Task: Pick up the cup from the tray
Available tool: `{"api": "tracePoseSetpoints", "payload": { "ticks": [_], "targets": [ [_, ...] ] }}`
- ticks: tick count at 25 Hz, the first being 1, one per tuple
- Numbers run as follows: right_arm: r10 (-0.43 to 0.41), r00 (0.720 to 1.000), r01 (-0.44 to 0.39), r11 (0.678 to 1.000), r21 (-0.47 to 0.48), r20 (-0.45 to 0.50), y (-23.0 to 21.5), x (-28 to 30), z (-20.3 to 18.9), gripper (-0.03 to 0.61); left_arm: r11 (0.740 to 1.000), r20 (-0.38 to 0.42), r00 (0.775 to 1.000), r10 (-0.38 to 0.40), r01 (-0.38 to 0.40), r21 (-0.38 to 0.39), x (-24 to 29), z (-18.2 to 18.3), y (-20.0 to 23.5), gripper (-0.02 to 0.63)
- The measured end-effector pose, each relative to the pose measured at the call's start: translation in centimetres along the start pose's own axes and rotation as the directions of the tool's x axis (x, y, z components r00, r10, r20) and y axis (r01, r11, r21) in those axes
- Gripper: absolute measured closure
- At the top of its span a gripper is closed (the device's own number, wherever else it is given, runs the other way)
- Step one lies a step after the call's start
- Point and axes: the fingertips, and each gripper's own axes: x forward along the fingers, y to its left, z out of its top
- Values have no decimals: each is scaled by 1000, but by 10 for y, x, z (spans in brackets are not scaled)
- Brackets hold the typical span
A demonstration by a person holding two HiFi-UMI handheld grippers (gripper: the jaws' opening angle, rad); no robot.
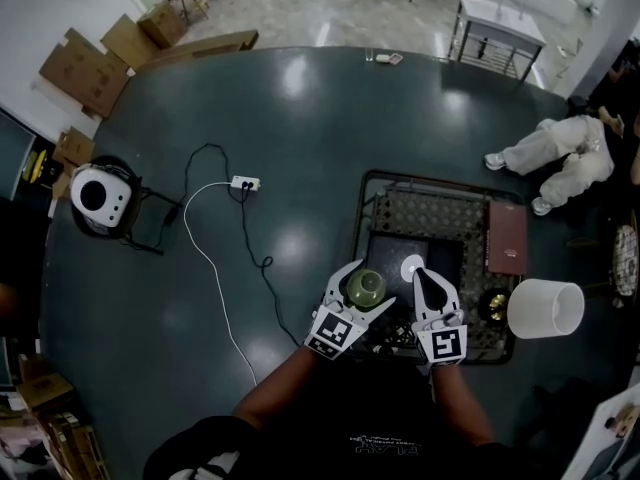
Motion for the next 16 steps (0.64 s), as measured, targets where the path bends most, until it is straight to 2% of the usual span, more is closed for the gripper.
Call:
{"api": "tracePoseSetpoints", "payload": {
  "ticks": [2,11,16],
  "targets": [
    [1,1000,-1,1000,12,30,2,1,0,568,1000,6,1000,6,-6,-4,-1,2,3,206],
    [10,999,-11,1000,16,39,6,2,3,568,1000,14,1000,11,-11,-1,-4,8,5,206],
    [18,1000,-18,1000,-20,-16,6,0,15,569,1000,7,1000,12,-12,0,-7,8,3,206]
  ]
}}
